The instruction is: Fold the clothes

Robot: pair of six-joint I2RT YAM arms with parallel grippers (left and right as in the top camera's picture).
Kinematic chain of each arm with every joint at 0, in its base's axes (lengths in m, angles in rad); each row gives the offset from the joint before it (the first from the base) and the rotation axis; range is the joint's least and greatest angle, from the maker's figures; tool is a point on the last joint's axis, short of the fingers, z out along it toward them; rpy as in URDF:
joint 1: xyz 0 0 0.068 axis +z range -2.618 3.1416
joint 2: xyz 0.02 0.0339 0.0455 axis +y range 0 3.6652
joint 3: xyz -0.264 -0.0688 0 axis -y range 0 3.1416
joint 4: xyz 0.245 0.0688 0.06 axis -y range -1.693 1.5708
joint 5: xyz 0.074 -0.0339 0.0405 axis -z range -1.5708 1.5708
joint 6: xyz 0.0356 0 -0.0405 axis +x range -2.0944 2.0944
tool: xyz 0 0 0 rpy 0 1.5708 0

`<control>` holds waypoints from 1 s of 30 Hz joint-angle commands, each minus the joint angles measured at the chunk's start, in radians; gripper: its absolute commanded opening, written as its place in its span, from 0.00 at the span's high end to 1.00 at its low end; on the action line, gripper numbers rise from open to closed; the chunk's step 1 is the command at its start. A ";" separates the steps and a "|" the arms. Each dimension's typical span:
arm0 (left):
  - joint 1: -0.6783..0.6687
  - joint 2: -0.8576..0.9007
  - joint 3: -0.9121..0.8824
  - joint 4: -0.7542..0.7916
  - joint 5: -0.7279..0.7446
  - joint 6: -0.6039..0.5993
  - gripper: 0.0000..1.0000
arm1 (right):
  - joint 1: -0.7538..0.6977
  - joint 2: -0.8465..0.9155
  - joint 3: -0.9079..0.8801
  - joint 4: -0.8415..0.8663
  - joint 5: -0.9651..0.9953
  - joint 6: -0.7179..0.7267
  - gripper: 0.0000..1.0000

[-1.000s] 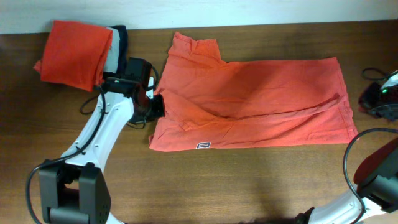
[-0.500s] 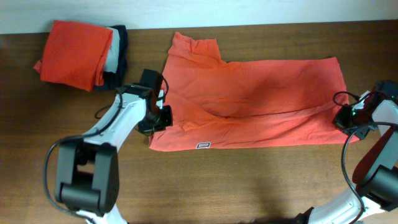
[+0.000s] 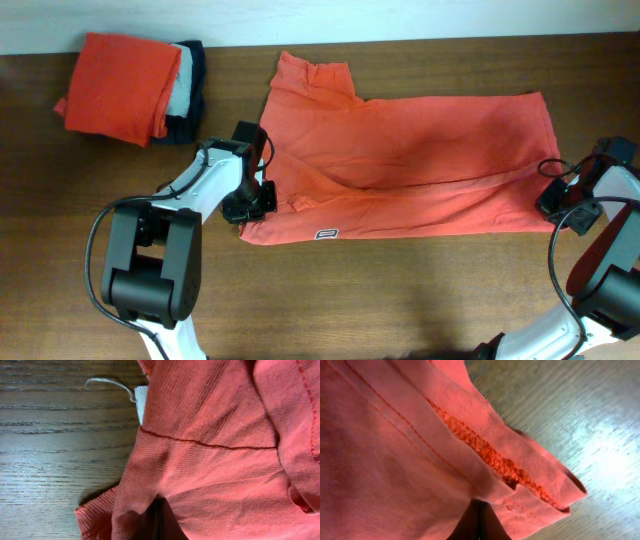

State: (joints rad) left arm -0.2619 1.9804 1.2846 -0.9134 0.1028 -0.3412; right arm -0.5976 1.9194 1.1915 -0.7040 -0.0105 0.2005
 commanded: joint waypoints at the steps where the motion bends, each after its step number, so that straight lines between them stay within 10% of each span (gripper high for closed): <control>1: 0.003 0.018 -0.014 -0.012 -0.047 -0.010 0.99 | 0.001 0.000 0.008 0.008 -0.116 -0.063 0.96; 30: 0.003 0.017 -0.014 -0.104 -0.047 -0.009 1.00 | 0.005 -0.030 -0.066 -0.211 0.248 0.222 0.96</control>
State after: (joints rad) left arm -0.2615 1.9804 1.2842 -1.0153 0.0704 -0.3412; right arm -0.5945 1.8748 1.1095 -0.8871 0.2234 0.3977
